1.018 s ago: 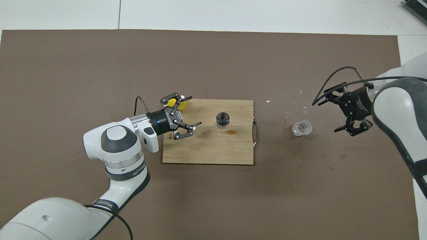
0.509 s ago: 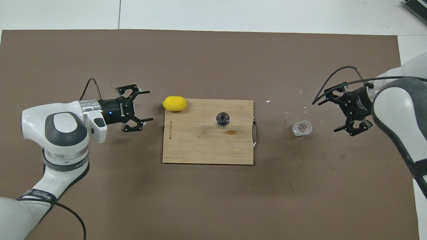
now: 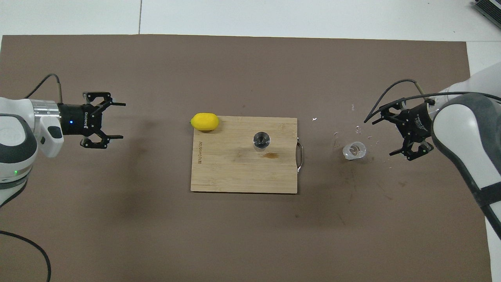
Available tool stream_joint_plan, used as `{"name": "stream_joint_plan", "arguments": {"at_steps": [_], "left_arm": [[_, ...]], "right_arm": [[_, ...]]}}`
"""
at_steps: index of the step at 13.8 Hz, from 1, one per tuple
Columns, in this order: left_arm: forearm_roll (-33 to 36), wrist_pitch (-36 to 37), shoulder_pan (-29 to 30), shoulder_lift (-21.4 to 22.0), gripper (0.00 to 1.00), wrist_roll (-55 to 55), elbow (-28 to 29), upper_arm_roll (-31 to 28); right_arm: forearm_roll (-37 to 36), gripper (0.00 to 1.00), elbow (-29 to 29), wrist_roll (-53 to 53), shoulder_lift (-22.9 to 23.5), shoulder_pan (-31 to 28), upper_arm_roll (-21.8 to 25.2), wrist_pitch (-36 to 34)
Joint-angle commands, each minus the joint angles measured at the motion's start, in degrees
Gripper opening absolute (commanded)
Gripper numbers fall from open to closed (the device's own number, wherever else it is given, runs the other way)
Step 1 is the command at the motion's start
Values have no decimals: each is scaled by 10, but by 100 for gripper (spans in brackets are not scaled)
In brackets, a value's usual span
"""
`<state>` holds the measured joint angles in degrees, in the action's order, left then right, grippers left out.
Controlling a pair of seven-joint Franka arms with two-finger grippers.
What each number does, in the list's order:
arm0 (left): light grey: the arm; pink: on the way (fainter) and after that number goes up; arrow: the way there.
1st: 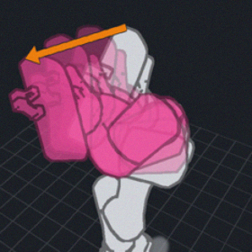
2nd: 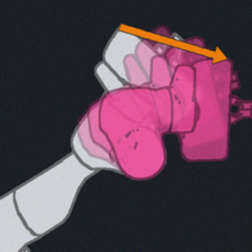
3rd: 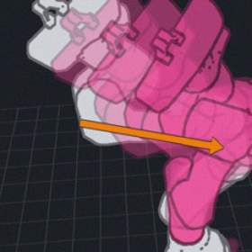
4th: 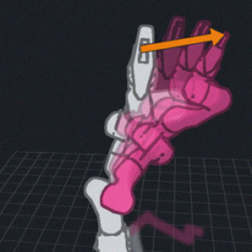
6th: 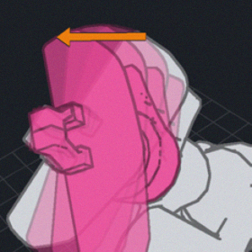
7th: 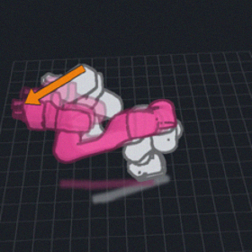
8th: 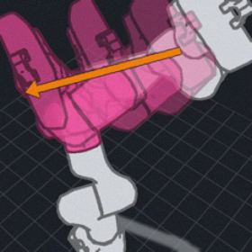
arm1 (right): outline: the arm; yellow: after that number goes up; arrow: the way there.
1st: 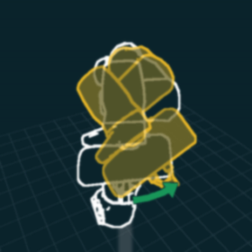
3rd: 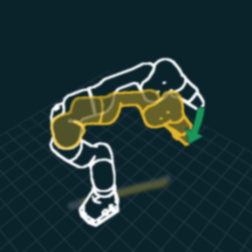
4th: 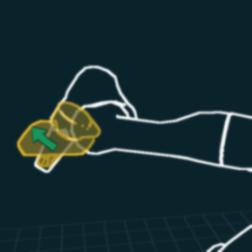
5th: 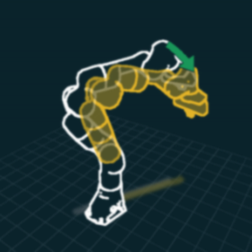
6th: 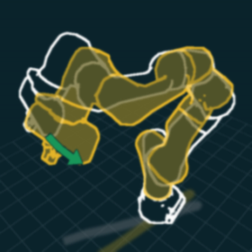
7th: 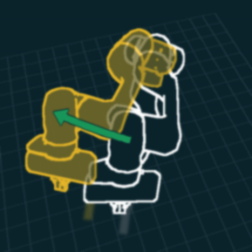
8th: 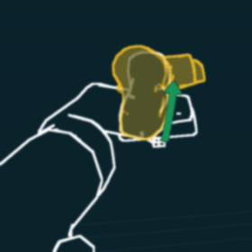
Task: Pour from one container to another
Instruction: 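Retract the left gripper while the right gripper descends toward the glass cup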
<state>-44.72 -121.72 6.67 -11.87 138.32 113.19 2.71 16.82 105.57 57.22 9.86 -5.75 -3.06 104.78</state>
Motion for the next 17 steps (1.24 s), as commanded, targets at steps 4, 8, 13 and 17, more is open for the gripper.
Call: {"name": "stream_joint_plan", "arguments": {"at_steps": [4, 8, 13, 17], "left_arm": [[146, 137, 18, 4, 100, -163, -133, 0], [194, 223, 9, 8, 100, -264, -218, 0], [274, 292, 9, 47, 100, -425, -276, 1], [305, 327, 9, 66, 100, -626, -278, 2]], "right_arm": [[72, 99, 26, 3, 19, -51, -5, 24], [119, 96, 70, -35, 30, -70, -5, 75], [162, 95, 105, -84, 52, -94, -5, 90], [201, 95, 125, -123, 65, -111, -5, 92]]}}
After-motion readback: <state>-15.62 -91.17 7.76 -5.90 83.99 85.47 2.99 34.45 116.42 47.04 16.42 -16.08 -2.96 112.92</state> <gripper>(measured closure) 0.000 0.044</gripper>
